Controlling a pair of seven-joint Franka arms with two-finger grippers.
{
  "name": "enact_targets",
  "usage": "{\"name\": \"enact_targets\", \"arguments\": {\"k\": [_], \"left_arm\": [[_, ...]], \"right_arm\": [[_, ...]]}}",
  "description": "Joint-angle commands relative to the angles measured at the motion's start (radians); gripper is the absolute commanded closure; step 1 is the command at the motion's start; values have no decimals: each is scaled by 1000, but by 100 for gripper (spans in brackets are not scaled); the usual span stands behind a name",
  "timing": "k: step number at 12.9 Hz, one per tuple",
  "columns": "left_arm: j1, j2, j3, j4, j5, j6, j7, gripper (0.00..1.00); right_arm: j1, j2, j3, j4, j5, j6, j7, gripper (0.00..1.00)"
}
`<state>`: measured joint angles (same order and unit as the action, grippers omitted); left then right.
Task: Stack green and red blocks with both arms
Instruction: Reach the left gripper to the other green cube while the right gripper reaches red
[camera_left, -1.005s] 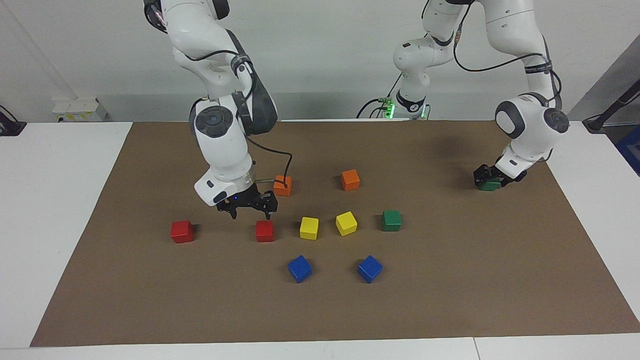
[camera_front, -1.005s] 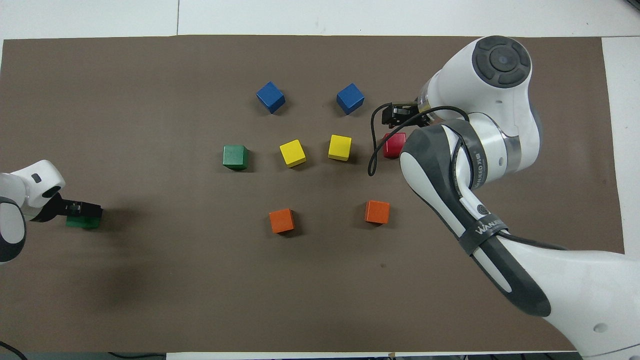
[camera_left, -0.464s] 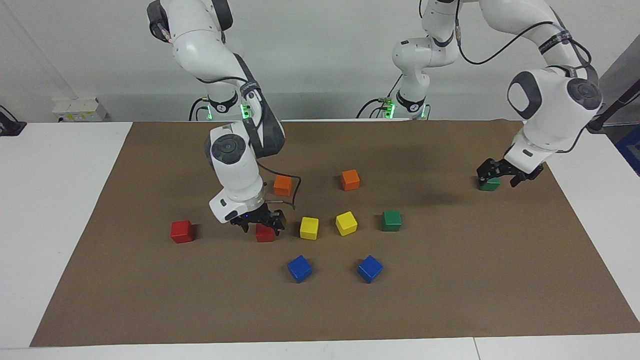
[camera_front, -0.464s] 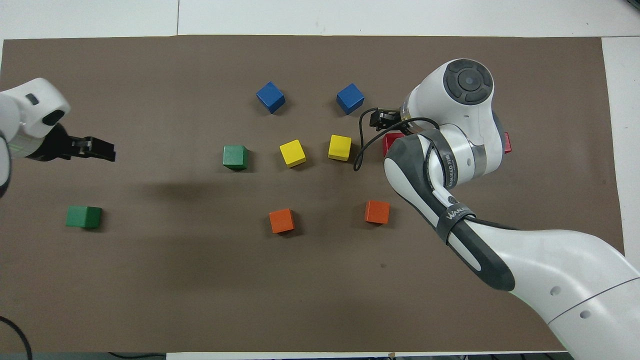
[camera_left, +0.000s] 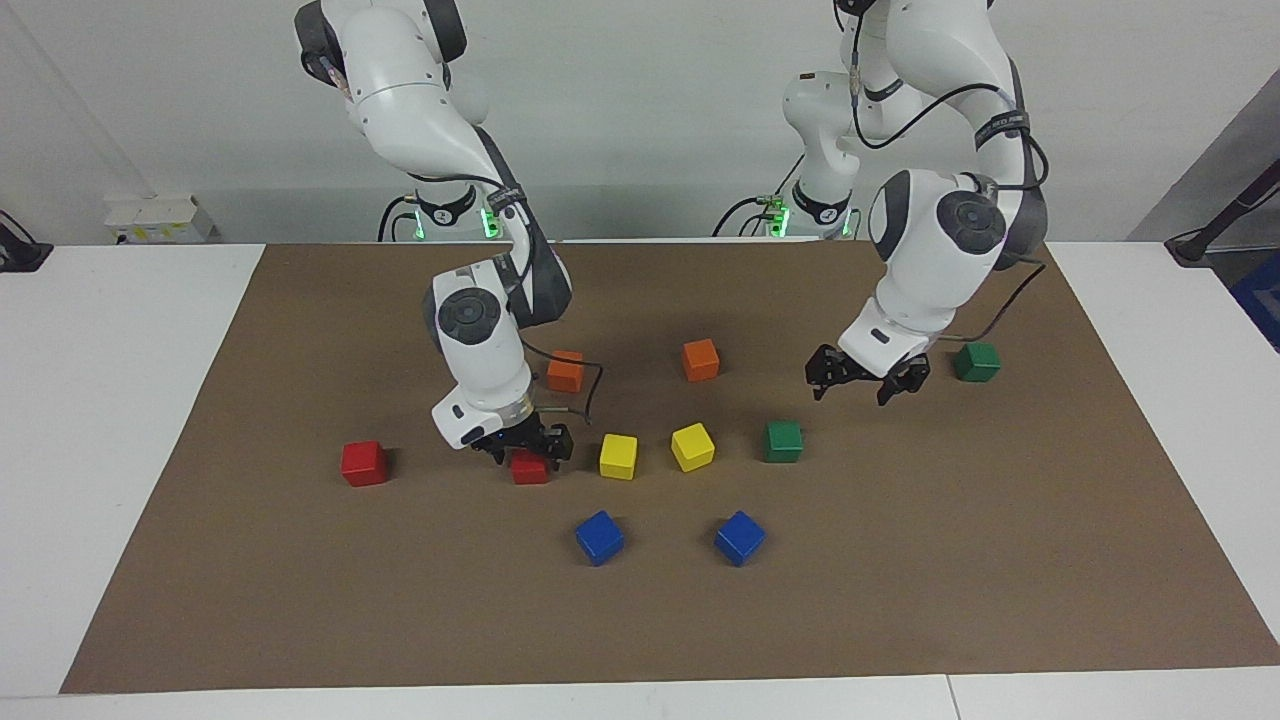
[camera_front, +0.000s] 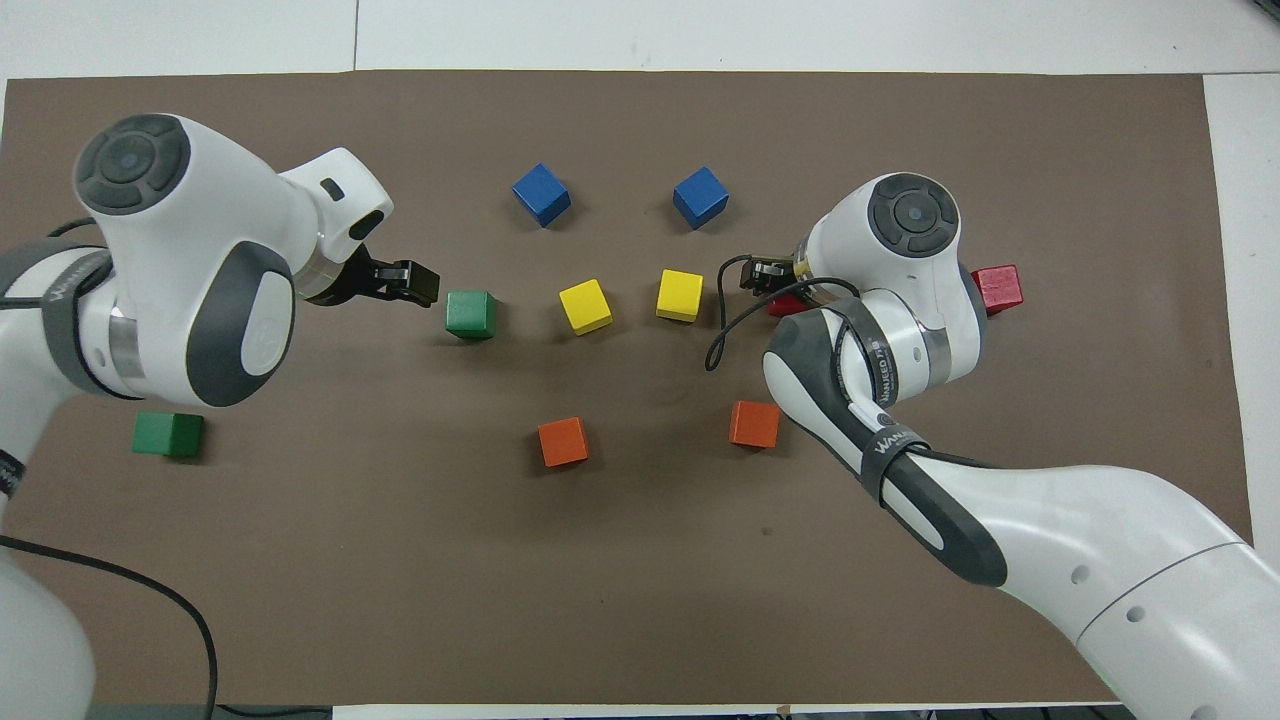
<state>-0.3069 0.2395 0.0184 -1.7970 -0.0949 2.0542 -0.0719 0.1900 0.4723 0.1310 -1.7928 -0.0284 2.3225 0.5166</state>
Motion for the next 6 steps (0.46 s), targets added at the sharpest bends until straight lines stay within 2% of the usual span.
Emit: {"name": "enact_targets", "arguments": {"k": [1,4,6], "left_arm": [[-69,87,21,28,-22,67,-6,0],[-80,119,21,25,-9,104,-6,0],[-83,139,21,22,4,133,-6,0]], "right_arm": [[-4,-35,2,-14,-7,-43,-4,100],[-29,-40,1,146,-10,-251,-125,100],[-79,-99,-1,164,-16,-325,-264,100]]}}
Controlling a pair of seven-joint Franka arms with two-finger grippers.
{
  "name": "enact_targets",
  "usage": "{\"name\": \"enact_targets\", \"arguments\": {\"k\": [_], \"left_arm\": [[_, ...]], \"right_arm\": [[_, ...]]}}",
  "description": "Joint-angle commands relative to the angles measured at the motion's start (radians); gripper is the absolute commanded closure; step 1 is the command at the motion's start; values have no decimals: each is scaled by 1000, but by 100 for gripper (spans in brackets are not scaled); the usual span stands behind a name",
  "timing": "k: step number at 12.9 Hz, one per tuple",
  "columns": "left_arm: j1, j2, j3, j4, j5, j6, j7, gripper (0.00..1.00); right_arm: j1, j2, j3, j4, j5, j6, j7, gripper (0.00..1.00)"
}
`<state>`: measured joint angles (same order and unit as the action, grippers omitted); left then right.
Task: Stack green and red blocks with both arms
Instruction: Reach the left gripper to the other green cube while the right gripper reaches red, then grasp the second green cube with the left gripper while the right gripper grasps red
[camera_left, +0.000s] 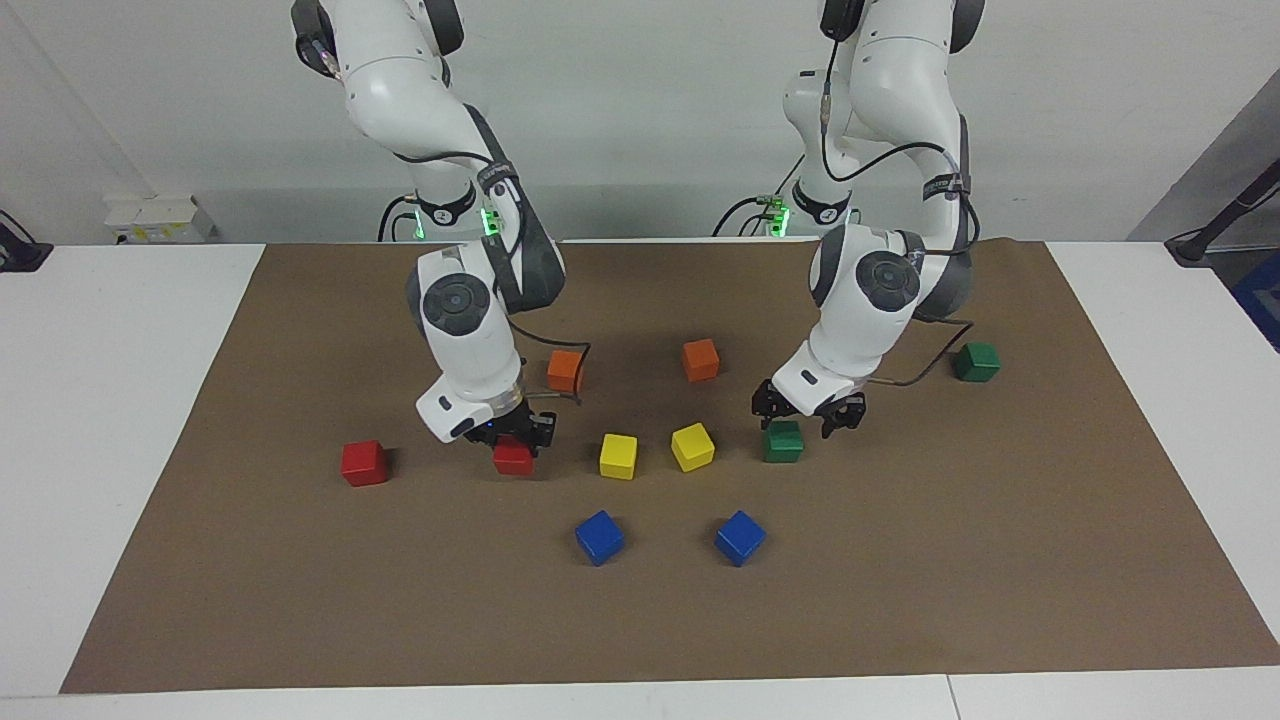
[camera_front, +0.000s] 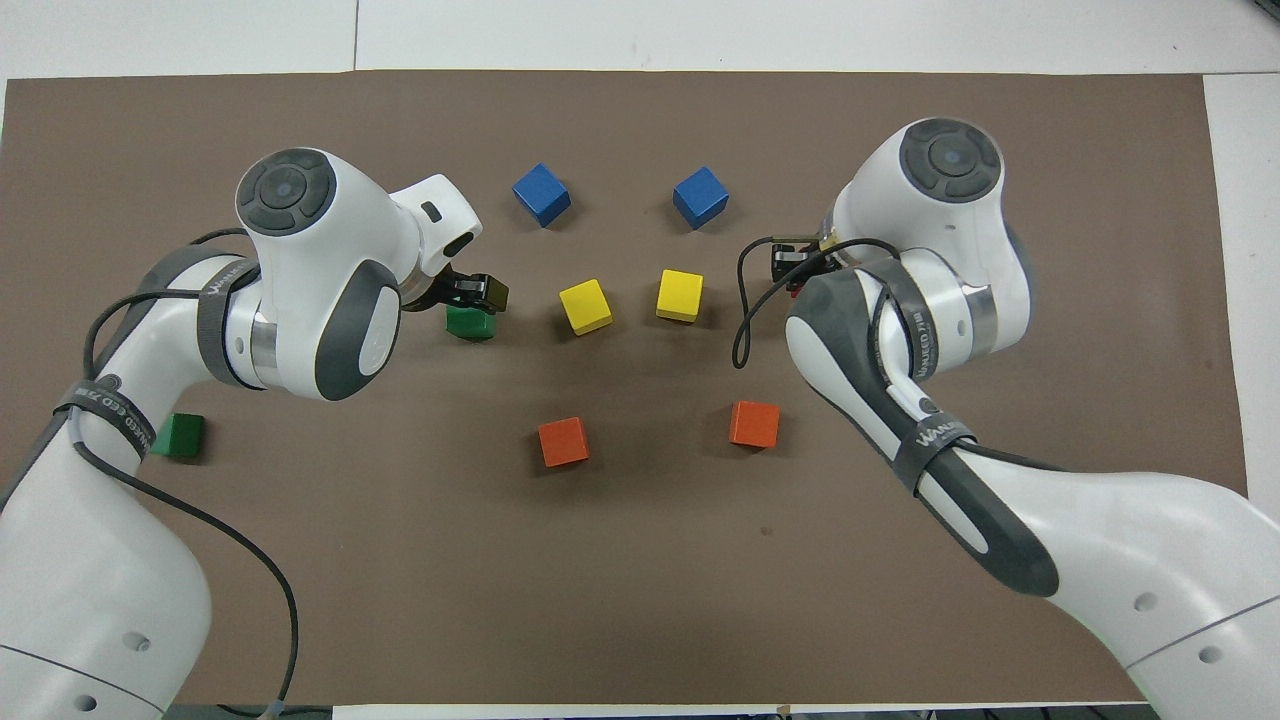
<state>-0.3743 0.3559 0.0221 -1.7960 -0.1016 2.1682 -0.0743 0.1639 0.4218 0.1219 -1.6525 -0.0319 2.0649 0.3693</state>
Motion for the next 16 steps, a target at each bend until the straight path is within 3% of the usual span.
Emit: {"name": "enact_targets", "arguments": {"k": [1,6,10,11,12,13,16], "left_arm": [[-32,34,19,17,16,39,-4,0],[-49,52,18,-26,45,79,-2,0],[-51,48,19,-46,51,76,-1,1],[-54,46,21,-52,51,76,-2,26],[-57,41,21,-57,51,65,-2,66],[-57,40,21,-59,53,56,1,100],[-43,37,21,-39,51,3,-4,100]], "right_arm": [[-88,-79,7,11,-13,-87,-216,100],[-251,-104,8,-10,-11,-108,-403,100],[-310,-146,7,-130,-13,-19,-454,100],[-311,-155,7,-160,-13,18,-457,100],[-320,-164,7,-191,-13,47,-457,100],[-328,-167,7,-208,-13,69,-457,100],[-333,-163,7,-220,-13,87,-454,100]]}}
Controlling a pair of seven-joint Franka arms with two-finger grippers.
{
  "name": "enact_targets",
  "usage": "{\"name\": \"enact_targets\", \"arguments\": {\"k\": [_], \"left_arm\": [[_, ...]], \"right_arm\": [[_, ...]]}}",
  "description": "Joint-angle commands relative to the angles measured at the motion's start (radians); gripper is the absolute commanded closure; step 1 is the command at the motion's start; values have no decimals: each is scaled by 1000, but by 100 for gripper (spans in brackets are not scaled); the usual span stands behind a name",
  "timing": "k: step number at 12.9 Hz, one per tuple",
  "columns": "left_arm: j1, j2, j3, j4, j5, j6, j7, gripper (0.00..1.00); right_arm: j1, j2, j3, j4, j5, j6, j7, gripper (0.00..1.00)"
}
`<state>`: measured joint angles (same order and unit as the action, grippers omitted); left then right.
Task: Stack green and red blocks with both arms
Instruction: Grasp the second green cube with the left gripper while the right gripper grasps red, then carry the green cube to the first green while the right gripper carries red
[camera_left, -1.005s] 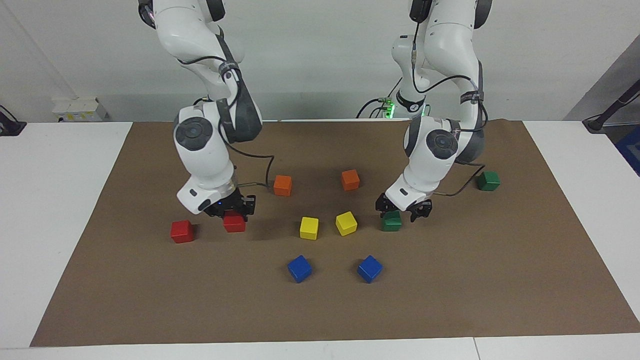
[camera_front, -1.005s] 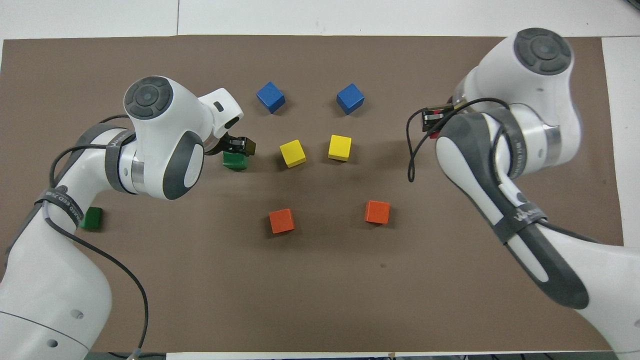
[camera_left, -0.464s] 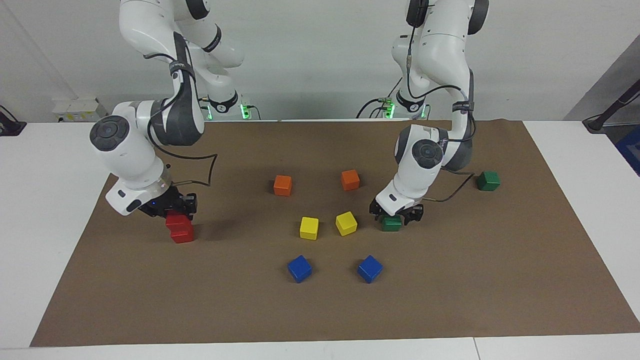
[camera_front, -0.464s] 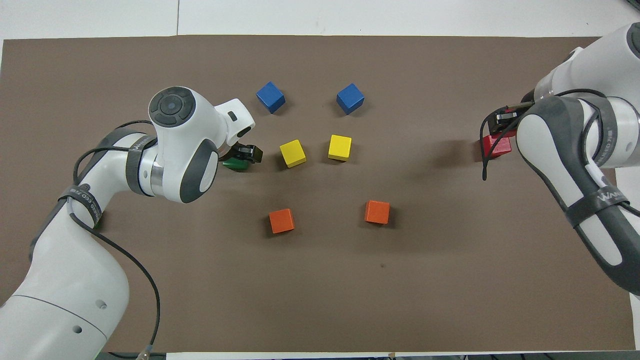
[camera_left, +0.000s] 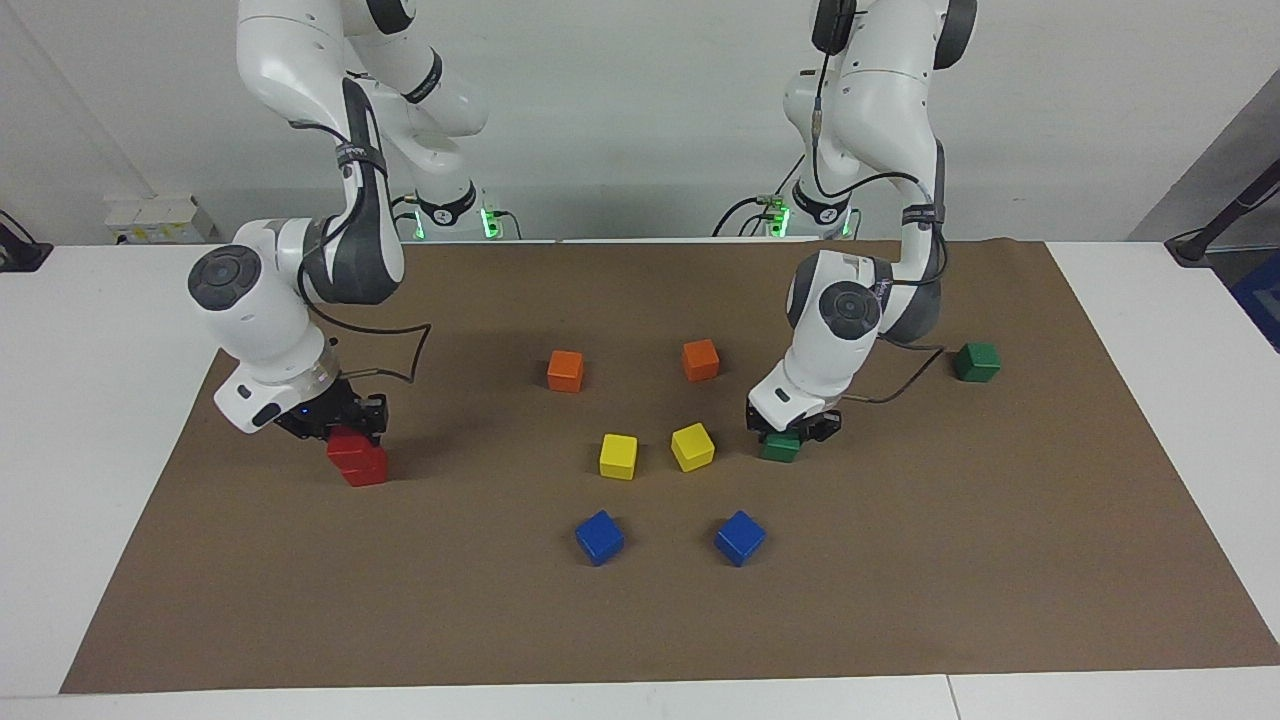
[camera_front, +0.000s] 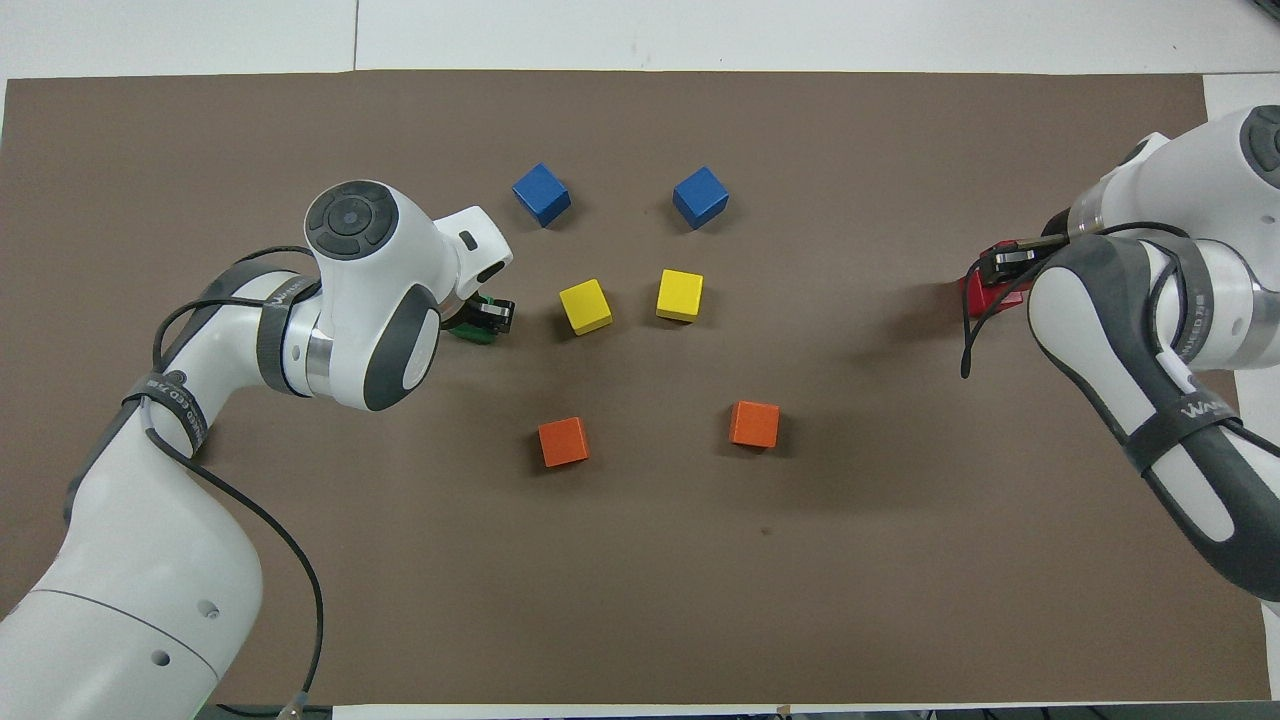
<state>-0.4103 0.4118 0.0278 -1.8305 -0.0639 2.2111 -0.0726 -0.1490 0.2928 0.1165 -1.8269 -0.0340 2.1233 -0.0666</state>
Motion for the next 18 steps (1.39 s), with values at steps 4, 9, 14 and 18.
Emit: {"name": "enact_targets", "arguments": {"k": [4,9,14,18], "left_arm": [[163,-210,18,5,7,-313,110,100],[470,-373,24,-127,61,-381,393,100],[633,-435,24,-342,62,-88,543,100],[633,-435,23,-383,62,-59,540,100]], "right_arm": [[-20,-26,9,-71,-13,70,-13,100],[-37,-30,9,-110,-41,118,-15,100],[-38,-38,11,-149,-49,153,-10,100],[-33,-40,11,-153,-49,164,-10,100]]}}
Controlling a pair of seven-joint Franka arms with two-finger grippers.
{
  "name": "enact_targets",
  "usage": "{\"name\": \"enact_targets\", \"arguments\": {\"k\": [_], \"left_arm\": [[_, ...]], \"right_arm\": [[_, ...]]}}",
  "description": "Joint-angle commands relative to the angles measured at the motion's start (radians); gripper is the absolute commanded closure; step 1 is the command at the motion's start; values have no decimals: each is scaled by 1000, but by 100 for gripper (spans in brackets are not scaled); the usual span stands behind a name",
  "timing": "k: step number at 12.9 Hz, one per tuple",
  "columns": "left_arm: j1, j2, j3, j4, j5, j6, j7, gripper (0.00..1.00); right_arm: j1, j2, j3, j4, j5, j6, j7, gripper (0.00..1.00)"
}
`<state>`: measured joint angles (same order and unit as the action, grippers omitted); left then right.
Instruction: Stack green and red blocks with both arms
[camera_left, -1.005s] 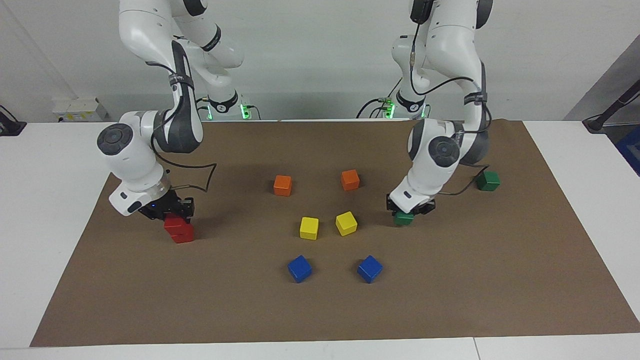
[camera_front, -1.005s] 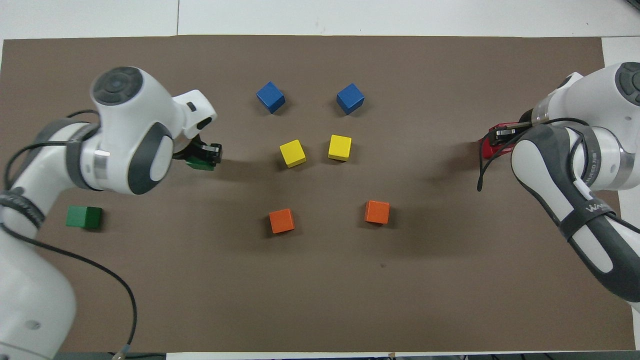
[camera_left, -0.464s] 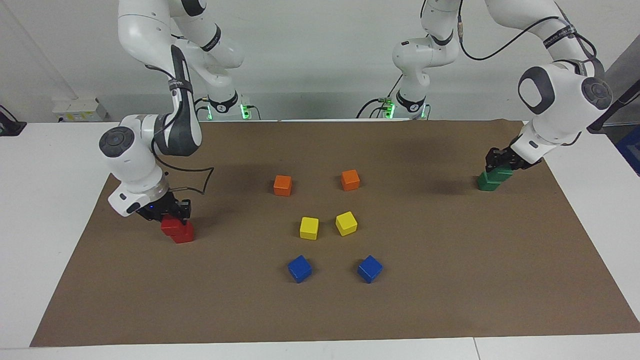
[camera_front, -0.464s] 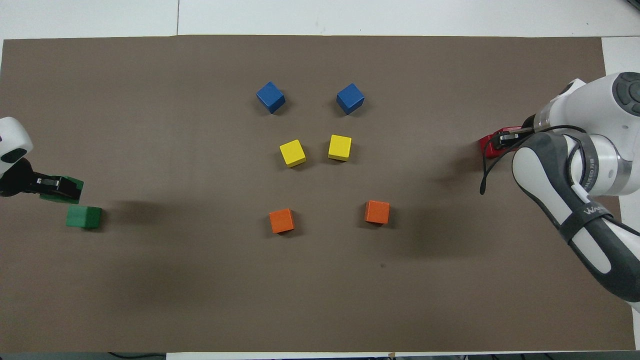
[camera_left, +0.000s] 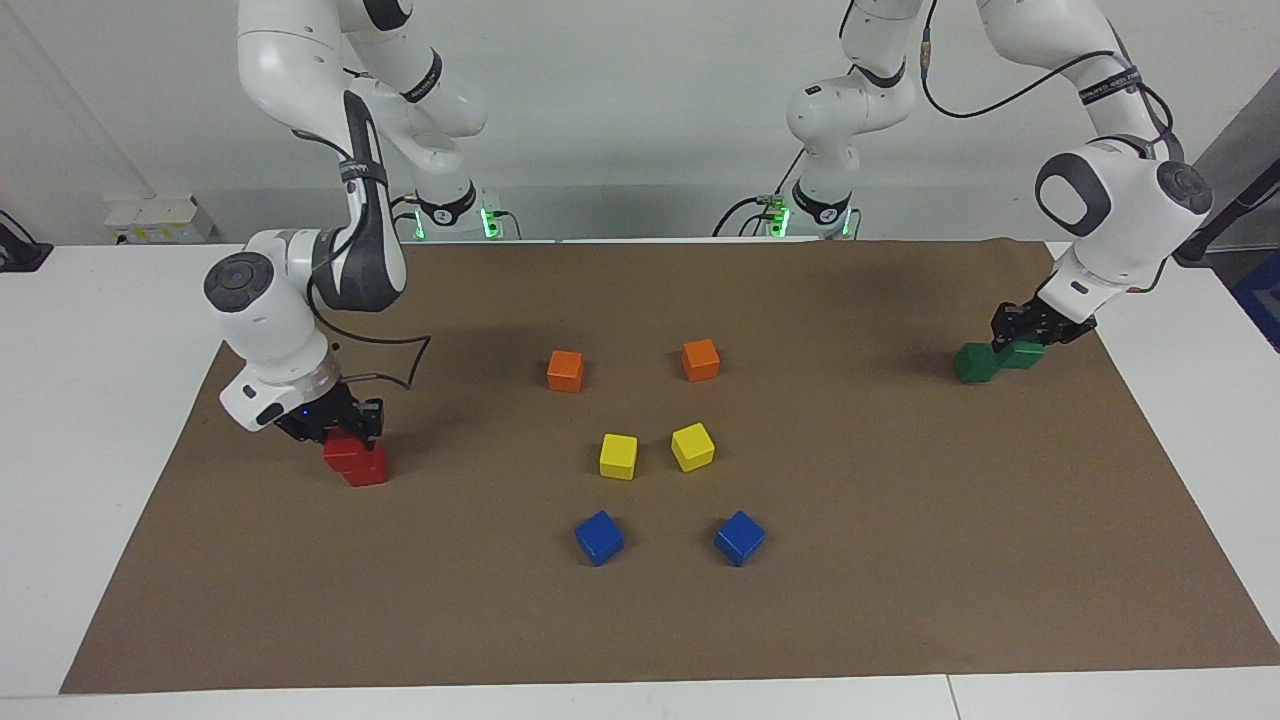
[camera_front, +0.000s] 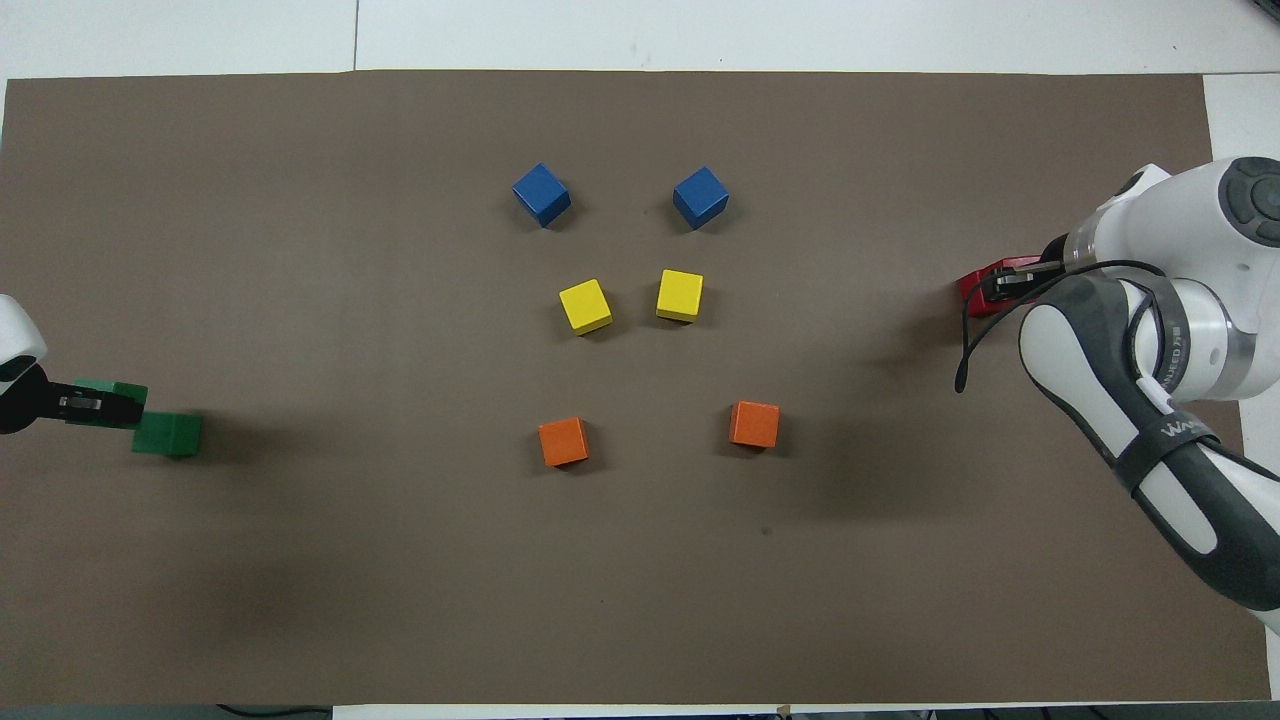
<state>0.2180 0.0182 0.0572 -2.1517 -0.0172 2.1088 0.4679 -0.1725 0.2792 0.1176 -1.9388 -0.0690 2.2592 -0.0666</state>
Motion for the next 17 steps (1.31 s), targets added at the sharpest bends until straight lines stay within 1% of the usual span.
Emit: {"name": "enact_targets", "arguments": {"k": [1,9,10,11,12,13,14,16,17], "left_arm": [[4,-41,-7,-77,16,63,4,100],[4,-49,-5,-137,16,115,20,100],[4,-50,-5,-143,16,125,23,100],[4,-53,-5,-146,16,126,24,100],[4,-53,-5,-146,16,128,32,100],[6,-53,-4,-148,16,129,61,86],[9,-55,-4,-149,16,132,76,1],[26,-55,-5,-151,16,129,78,0],[26,-53,-5,-148,16,129,75,0]], "right_arm": [[-6,-26,10,-42,-14,28,-7,100],[-4,-25,10,-42,-14,28,-10,100],[-2,-25,10,-40,-14,36,-13,63],[-4,-25,10,-42,-14,40,-15,35],[-4,-25,10,-42,-14,40,-16,15],[-5,-25,10,-40,-14,40,-16,0],[-7,-25,10,-38,-14,40,-18,0],[-9,-22,10,-23,-14,25,-18,0],[-9,-23,10,1,-14,4,-18,0]]}}
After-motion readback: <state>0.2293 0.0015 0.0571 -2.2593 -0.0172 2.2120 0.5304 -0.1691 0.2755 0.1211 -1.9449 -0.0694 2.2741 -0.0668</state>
